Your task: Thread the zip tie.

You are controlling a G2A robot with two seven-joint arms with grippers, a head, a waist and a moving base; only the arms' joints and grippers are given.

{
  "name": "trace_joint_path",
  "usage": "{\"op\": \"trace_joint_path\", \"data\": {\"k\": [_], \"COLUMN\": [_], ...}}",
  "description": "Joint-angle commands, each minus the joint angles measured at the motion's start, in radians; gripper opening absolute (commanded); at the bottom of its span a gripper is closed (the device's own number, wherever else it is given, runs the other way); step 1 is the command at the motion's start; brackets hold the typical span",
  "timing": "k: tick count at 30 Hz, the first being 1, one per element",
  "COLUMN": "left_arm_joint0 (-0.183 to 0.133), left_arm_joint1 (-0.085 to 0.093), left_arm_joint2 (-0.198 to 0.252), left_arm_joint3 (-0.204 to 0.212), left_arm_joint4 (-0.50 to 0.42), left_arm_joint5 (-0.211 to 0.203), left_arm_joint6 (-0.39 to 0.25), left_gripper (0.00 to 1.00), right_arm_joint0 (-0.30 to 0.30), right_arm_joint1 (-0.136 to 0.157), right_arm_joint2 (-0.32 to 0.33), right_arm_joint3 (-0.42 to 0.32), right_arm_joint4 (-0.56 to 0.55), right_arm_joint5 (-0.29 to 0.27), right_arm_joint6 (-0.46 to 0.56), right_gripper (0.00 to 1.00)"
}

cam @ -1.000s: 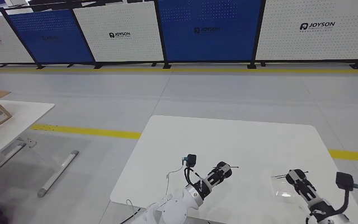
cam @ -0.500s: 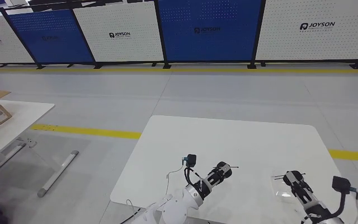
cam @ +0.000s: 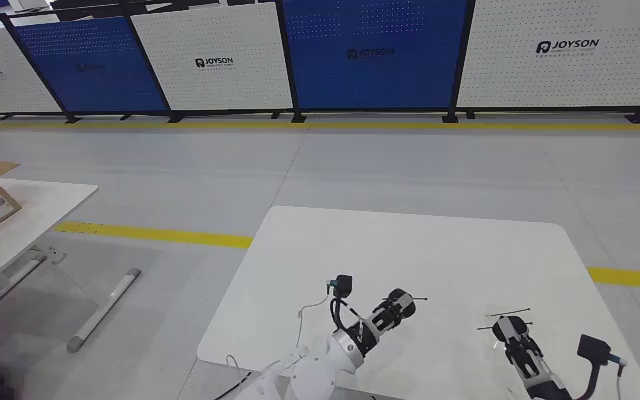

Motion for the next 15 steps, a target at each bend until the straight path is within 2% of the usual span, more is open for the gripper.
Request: {"op": "trace_joint_path", "data": {"k": [1, 4, 7, 15], "left_arm_joint0": [-0.011, -0.019, -0.026, -0.026], "left_arm_joint1": [-0.001, -0.005, -0.012, -0.012], "left_arm_joint2": [0.022, 0.046, 0.064, 0.064], "left_arm_joint3": [-0.005, -0.003, 0.008, 0.008], "left_arm_joint4": [0.083, 0.138, 0.156, 0.156], "left_arm_joint5": [0.047, 0.087, 0.108, 0.108], "left_arm_joint6": [-0.010, -0.011, 0.020, 0.020], "left_gripper": [0.00, 0.00, 0.00, 0.00], "right_arm_joint0": [0.000, 0.000, 0.000, 0.000], "right_arm_joint1": [0.000, 0.000, 0.000, 0.000], "right_arm_joint2": [0.000, 0.000, 0.000, 0.000], "right_arm_joint3": [0.000, 0.000, 0.000, 0.000], "right_arm_joint4": [0.000, 0.000, 0.000, 0.000], "right_arm_joint5": [0.000, 0.000, 0.000, 0.000], "right_arm_joint6": [0.000, 0.000, 0.000, 0.000], "right_gripper": [0.00, 0.00, 0.00, 0.00]}}
